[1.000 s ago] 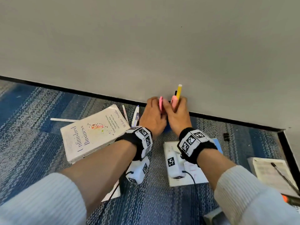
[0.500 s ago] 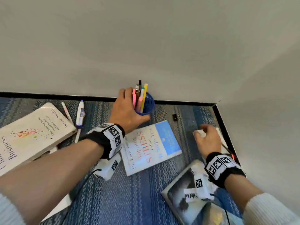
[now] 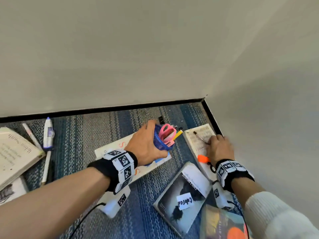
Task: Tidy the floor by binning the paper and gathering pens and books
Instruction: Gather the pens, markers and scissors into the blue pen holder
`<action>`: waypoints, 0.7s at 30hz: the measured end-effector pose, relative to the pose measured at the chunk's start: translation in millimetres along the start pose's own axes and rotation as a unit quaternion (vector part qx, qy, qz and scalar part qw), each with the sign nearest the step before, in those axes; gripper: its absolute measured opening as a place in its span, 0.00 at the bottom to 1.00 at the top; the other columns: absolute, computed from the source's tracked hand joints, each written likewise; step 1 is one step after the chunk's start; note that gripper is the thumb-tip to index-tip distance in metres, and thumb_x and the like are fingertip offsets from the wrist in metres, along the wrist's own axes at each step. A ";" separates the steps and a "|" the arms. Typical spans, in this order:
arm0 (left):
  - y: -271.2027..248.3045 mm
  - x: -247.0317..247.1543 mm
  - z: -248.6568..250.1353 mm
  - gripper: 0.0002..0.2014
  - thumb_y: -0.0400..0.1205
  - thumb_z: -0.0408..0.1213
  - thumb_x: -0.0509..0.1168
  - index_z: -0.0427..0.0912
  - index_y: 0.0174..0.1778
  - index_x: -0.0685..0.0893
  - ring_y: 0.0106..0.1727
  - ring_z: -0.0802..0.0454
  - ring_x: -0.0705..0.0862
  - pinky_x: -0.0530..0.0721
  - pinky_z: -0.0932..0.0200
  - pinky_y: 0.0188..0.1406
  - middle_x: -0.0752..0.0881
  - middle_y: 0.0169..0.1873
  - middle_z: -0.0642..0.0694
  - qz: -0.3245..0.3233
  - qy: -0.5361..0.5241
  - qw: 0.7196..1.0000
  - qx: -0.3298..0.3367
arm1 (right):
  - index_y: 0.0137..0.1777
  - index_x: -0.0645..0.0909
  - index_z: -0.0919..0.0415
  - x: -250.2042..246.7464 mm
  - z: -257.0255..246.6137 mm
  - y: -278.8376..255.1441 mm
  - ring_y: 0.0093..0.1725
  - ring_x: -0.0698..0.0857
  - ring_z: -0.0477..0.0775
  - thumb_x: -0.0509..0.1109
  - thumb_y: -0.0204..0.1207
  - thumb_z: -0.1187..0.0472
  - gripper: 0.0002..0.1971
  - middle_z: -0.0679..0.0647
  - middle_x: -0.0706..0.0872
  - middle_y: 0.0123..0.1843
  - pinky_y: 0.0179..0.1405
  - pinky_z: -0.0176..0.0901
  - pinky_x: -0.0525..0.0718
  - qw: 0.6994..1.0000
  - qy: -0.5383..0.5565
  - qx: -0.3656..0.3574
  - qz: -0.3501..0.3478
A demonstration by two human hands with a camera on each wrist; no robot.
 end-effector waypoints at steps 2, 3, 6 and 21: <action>-2.9 -8.0 2.3 0.39 0.60 0.53 0.78 0.49 0.64 0.69 0.50 0.50 0.82 0.81 0.53 0.55 0.81 0.54 0.50 -0.015 0.022 1.000 0.014 | 0.54 0.78 0.67 -26.5 -18.2 -5.1 0.51 0.80 0.66 0.66 0.79 0.62 0.08 0.64 0.83 0.51 0.51 0.53 0.75 0.983 0.139 -0.009 0.117; -3.9 -12.2 2.8 0.39 0.60 0.53 0.78 0.49 0.64 0.69 0.50 0.50 0.82 0.82 0.53 0.54 0.82 0.54 0.51 -0.019 0.035 0.999 0.018 | 0.56 0.77 0.67 -44.9 -33.3 -11.7 0.48 0.81 0.62 0.66 0.79 0.64 0.09 0.62 0.84 0.49 0.49 0.49 0.75 0.953 0.242 0.011 0.180; -8.0 -24.9 7.1 0.40 0.59 0.52 0.79 0.47 0.64 0.70 0.51 0.49 0.82 0.81 0.55 0.52 0.83 0.53 0.50 -0.015 0.083 0.996 0.015 | 0.74 0.66 0.63 -98.6 -89.3 -46.6 0.39 0.83 0.45 0.69 0.78 0.66 0.25 0.51 0.83 0.44 0.41 0.30 0.80 0.821 0.519 0.032 0.237; -39.7 -71.6 54.3 0.37 0.55 0.61 0.75 0.51 0.55 0.67 0.46 0.45 0.81 0.84 0.49 0.45 0.82 0.46 0.50 -0.030 0.235 0.972 -0.002 | 0.72 0.73 0.55 -59.6 -26.9 -55.2 0.67 0.75 0.62 0.64 0.78 0.58 0.21 0.58 0.76 0.69 0.64 0.53 0.75 0.984 0.163 0.058 -0.032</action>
Point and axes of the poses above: each hand's wrist, its own y-axis towards the middle knuckle, its own x-axis out of the palm, z = x × y, the point moved 1 cm from there along y, towards the middle knuckle
